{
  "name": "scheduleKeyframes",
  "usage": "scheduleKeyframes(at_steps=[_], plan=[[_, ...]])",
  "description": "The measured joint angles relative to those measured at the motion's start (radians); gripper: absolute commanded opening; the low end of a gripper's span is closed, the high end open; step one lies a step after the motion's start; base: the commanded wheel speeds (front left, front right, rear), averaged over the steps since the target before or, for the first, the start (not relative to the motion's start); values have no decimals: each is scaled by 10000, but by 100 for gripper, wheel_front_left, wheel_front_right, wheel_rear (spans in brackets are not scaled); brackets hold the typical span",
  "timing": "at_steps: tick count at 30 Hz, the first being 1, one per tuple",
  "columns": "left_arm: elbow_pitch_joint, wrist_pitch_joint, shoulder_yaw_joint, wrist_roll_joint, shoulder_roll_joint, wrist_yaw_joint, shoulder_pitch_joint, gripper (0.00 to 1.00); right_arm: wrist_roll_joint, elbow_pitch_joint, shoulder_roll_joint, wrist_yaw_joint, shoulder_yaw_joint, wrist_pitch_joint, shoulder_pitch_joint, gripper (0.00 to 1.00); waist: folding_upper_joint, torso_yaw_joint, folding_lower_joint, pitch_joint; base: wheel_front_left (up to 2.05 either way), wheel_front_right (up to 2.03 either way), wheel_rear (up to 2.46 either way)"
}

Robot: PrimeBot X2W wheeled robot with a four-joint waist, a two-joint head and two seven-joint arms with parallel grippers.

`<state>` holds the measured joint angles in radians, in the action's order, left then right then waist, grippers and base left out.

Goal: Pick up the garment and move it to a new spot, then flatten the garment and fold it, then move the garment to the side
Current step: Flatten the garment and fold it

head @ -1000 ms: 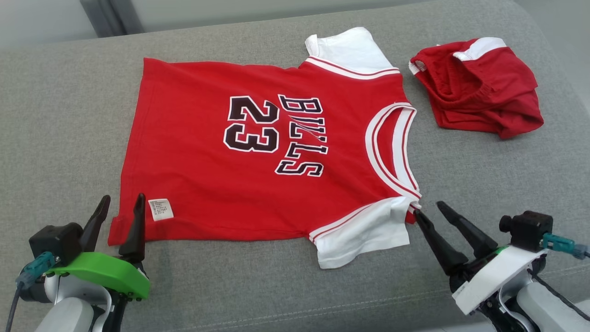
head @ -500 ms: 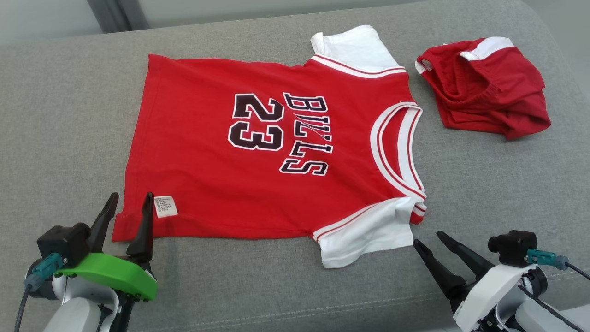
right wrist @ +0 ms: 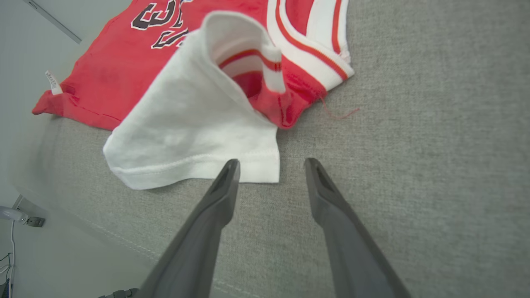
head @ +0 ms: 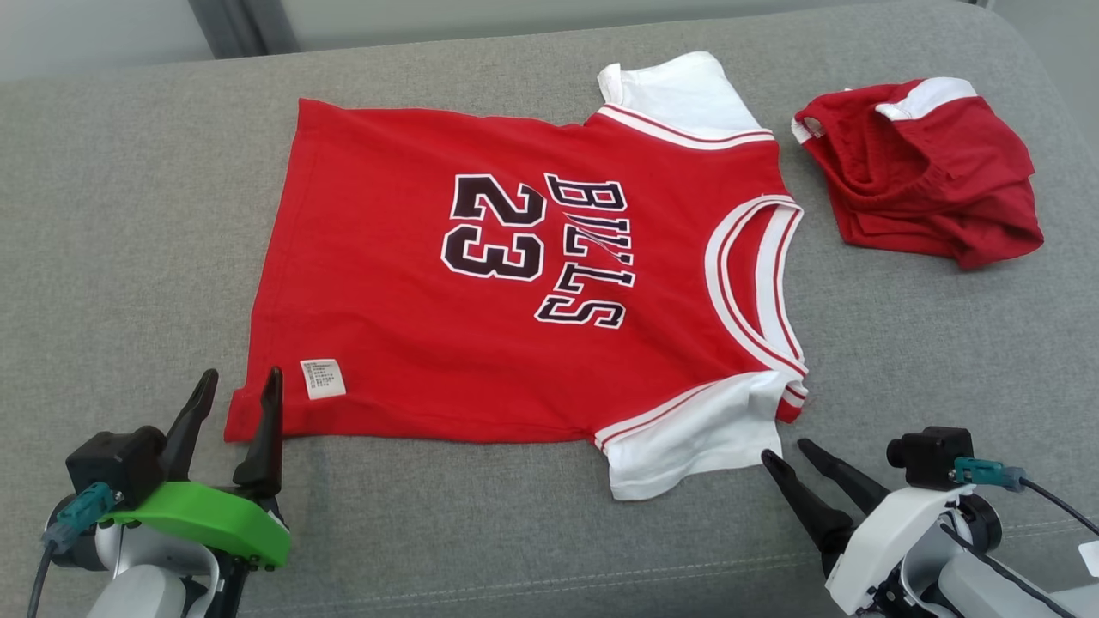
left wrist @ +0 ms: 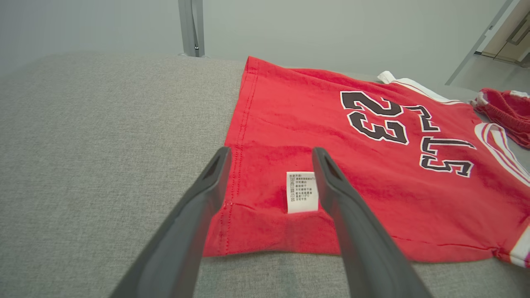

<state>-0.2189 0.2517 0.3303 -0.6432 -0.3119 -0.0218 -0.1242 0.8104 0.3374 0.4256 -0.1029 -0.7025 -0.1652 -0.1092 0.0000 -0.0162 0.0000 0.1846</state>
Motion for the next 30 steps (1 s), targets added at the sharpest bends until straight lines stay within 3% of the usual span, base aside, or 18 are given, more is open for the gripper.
scheduleKeyframes(at_steps=[7,12,15,18,19,20,21,30], plan=[[-27,0,-90,230,88,-113,15,100,105,451,-261,-2,-107,228,-112,62,0,101,0,-23,0,0,0],[-44,0,-176,320,142,-176,18,100,140,642,-433,-8,-176,309,-223,58,0,171,0,-37,0,0,0],[-58,0,-272,334,167,-219,20,100,142,721,-539,-10,-194,311,-344,48,0,199,0,-40,0,0,0],[-84,0,-330,334,194,-228,22,100,198,844,-623,-12,-209,311,-425,36,0,209,0,-39,0,0,0],[-94,0,-341,336,207,-236,22,100,201,888,-654,-12,-217,313,-467,27,0,210,0,-39,0,0,0],[-100,0,-349,349,222,-238,23,100,207,918,-681,-13,-221,313,-497,8,0,210,0,-38,0,0,0],[-105,0,-362,391,238,-267,23,100,211,953,-706,-13,-226,314,-522,0,0,210,0,-38,0,0,0],[-198,0,-474,491,370,-357,28,100,267,1183,-805,-56,-314,341,-700,0,0,196,0,-72,0,0,0]])
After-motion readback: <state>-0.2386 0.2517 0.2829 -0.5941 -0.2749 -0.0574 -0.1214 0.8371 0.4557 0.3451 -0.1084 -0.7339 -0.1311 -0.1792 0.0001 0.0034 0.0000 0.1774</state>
